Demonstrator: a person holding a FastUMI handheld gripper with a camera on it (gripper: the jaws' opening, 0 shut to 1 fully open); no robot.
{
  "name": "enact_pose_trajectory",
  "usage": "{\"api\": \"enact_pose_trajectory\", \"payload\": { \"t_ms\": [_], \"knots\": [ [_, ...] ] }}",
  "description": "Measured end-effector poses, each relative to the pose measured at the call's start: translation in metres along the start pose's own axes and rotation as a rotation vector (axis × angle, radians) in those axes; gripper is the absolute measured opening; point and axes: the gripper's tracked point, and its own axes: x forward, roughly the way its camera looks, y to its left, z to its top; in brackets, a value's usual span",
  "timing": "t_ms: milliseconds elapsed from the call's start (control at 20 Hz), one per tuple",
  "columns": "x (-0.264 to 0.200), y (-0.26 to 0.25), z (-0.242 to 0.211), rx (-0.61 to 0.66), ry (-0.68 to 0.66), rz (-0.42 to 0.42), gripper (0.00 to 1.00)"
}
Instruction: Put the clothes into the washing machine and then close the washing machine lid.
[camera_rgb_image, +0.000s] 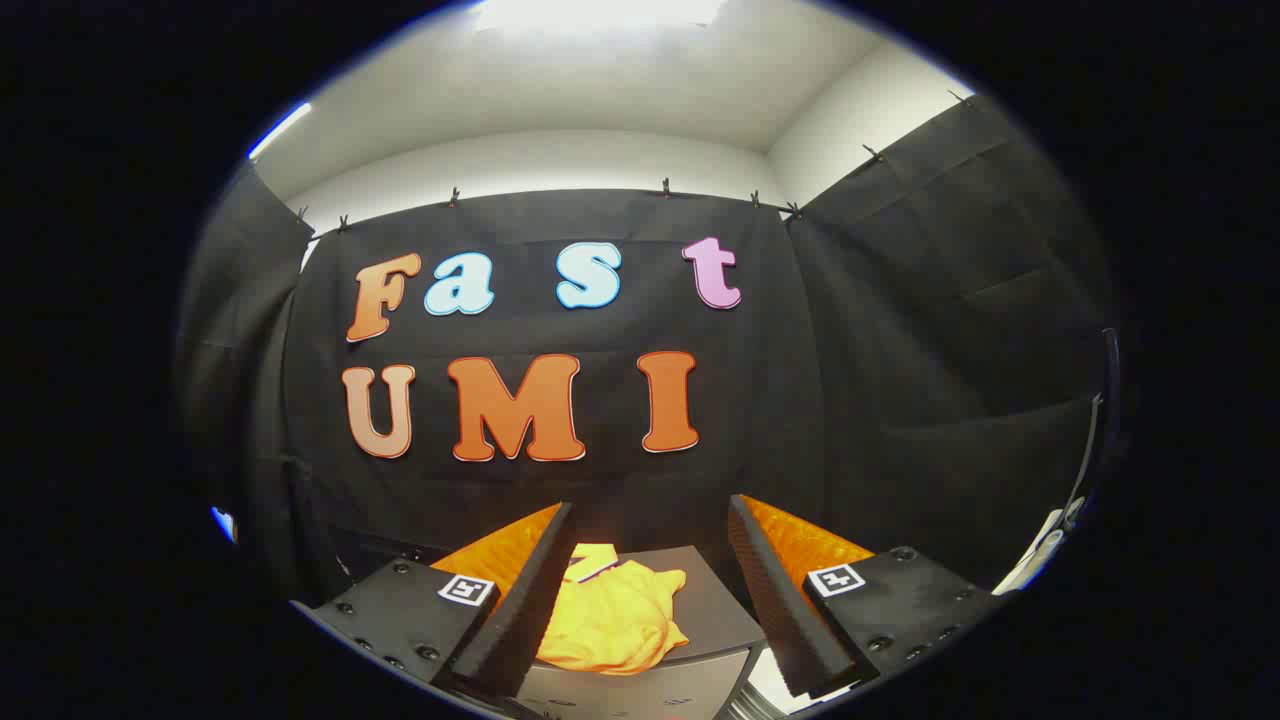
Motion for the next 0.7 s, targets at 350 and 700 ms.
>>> {"api": "enact_pose_trajectory", "payload": {
  "t_ms": [350,700],
  "knots": [
    [-0.006,0.004,0.003,-0.028,-0.011,0.003,0.98],
    [-0.008,0.013,-0.006,-0.043,0.015,0.026,0.98]
  ]
}}
